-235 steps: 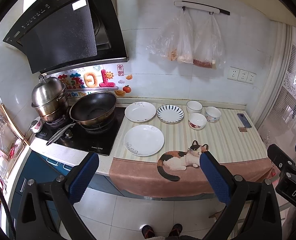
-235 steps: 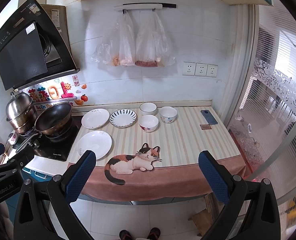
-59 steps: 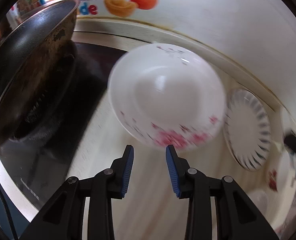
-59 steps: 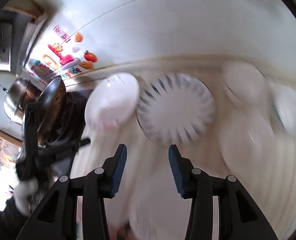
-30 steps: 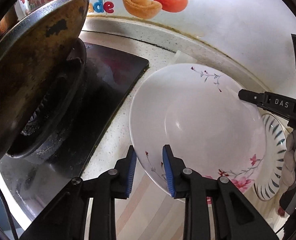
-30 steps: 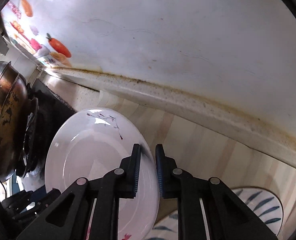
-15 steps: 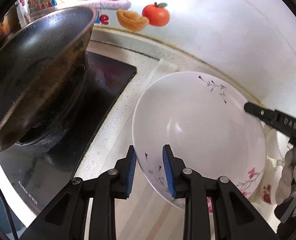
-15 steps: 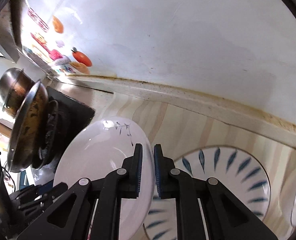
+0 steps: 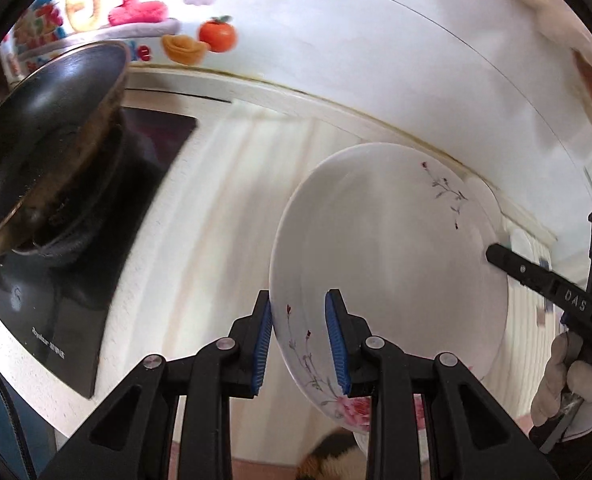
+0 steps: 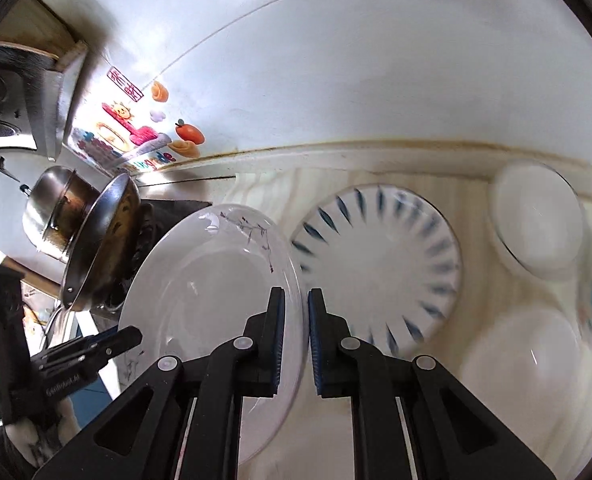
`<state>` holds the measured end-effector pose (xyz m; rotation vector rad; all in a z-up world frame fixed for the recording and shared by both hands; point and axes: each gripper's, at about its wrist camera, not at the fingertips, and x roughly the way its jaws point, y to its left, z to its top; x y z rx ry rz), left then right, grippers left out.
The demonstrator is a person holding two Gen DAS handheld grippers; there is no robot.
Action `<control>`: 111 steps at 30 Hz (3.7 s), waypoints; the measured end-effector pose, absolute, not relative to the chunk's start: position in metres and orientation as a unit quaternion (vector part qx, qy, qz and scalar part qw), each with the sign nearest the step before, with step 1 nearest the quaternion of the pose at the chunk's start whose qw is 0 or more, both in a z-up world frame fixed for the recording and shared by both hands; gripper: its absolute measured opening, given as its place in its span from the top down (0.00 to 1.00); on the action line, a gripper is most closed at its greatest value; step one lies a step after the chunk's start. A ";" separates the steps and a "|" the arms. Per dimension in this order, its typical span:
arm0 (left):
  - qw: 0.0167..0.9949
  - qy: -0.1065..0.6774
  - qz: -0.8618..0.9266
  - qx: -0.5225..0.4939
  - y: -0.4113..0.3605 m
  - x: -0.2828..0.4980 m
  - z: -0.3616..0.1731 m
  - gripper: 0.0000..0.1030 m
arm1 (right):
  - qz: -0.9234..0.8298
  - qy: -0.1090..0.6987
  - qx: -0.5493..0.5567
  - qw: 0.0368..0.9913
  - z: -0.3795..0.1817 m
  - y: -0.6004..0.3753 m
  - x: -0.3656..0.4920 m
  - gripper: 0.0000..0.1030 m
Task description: Organize plates and bowls
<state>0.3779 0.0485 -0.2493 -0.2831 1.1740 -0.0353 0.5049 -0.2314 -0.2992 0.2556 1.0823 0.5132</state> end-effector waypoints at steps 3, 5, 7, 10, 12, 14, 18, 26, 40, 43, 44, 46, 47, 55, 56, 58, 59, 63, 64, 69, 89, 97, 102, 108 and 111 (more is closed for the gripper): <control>0.822 0.556 -0.033 -0.118 0.030 0.367 -0.247 0.77 | 0.233 0.508 0.135 0.818 -0.296 -0.262 0.471 0.87; 0.817 0.564 -0.046 -0.113 0.019 0.361 -0.250 0.77 | 0.225 0.508 0.135 0.820 -0.297 -0.278 0.448 0.87; 0.811 0.574 -0.057 -0.100 0.007 0.358 -0.255 0.77 | 0.216 0.512 0.150 0.818 -0.302 -0.297 0.426 0.87; 0.795 0.595 -0.082 -0.080 -0.012 0.355 -0.268 0.77 | 0.202 0.515 0.170 0.816 -0.311 -0.321 0.399 0.87; 0.783 0.610 -0.094 -0.076 -0.021 0.354 -0.277 0.77 | 0.191 0.518 0.183 0.813 -0.318 -0.336 0.383 0.87; 0.773 0.623 -0.101 -0.064 -0.031 0.354 -0.289 0.77 | 0.179 0.524 0.192 0.810 -0.328 -0.350 0.369 0.87; 0.761 0.639 -0.105 -0.040 -0.048 0.350 -0.308 0.77 | 0.161 0.536 0.213 0.801 -0.348 -0.372 0.347 0.87; 0.743 0.661 -0.105 -0.011 -0.067 0.352 -0.331 0.77 | 0.139 0.556 0.219 0.790 -0.380 -0.387 0.330 0.87; 0.733 0.672 -0.098 0.045 -0.087 0.354 -0.349 0.77 | 0.130 0.580 0.217 0.775 -0.401 -0.386 0.340 0.87; 0.732 0.672 -0.100 0.050 -0.094 0.353 -0.354 0.77 | 0.128 0.586 0.212 0.772 -0.404 -0.381 0.342 0.87; 0.732 0.672 -0.100 0.053 -0.097 0.353 -0.354 0.77 | 0.127 0.587 0.212 0.771 -0.404 -0.380 0.343 0.87; 0.731 0.673 -0.100 0.056 -0.100 0.353 -0.356 0.77 | 0.127 0.588 0.209 0.771 -0.403 -0.379 0.344 0.87; 0.731 0.673 -0.100 0.057 -0.101 0.353 -0.356 0.77 | 0.124 0.590 0.209 0.770 -0.403 -0.379 0.345 0.87; 0.732 0.671 -0.105 0.054 -0.099 0.355 -0.348 0.77 | 0.114 0.610 0.188 0.761 -0.399 -0.374 0.350 0.85; 0.732 0.671 -0.106 0.053 -0.098 0.355 -0.346 0.77 | 0.112 0.612 0.190 0.760 -0.398 -0.375 0.350 0.85; 0.732 0.671 -0.108 0.052 -0.094 0.355 -0.344 0.77 | 0.110 0.615 0.195 0.756 -0.398 -0.377 0.349 0.85; 0.732 0.671 -0.107 0.052 -0.094 0.355 -0.343 0.77 | 0.109 0.617 0.197 0.754 -0.398 -0.378 0.348 0.85; 0.732 0.671 -0.110 0.042 -0.086 0.357 -0.332 0.77 | 0.098 0.626 0.189 0.750 -0.396 -0.379 0.347 0.85; 0.734 0.669 -0.112 0.038 -0.084 0.358 -0.327 0.77 | 0.098 0.625 0.193 0.750 -0.393 -0.382 0.346 0.85; 0.753 0.648 -0.115 0.003 -0.063 0.373 -0.289 0.76 | 0.090 0.615 0.217 0.753 -0.368 -0.395 0.346 0.85; 0.747 0.662 -0.059 -0.020 -0.029 0.560 -0.349 0.76 | 0.077 0.597 0.200 0.774 -0.350 -0.304 0.586 0.70; 0.743 0.664 -0.084 -0.031 -0.039 0.575 -0.366 0.76 | 0.049 0.617 0.182 0.764 -0.393 -0.301 0.616 0.85; 0.750 0.658 -0.073 -0.016 -0.047 0.564 -0.365 0.76 | 0.046 0.614 0.168 0.770 -0.396 -0.301 0.615 0.87; 0.753 0.653 -0.077 -0.026 -0.041 0.547 -0.354 0.76 | 0.048 0.616 0.164 0.769 -0.396 -0.301 0.612 0.87; 0.759 0.646 -0.079 -0.029 -0.041 0.536 -0.341 0.76 | 0.052 0.617 0.165 0.768 -0.393 -0.300 0.611 0.87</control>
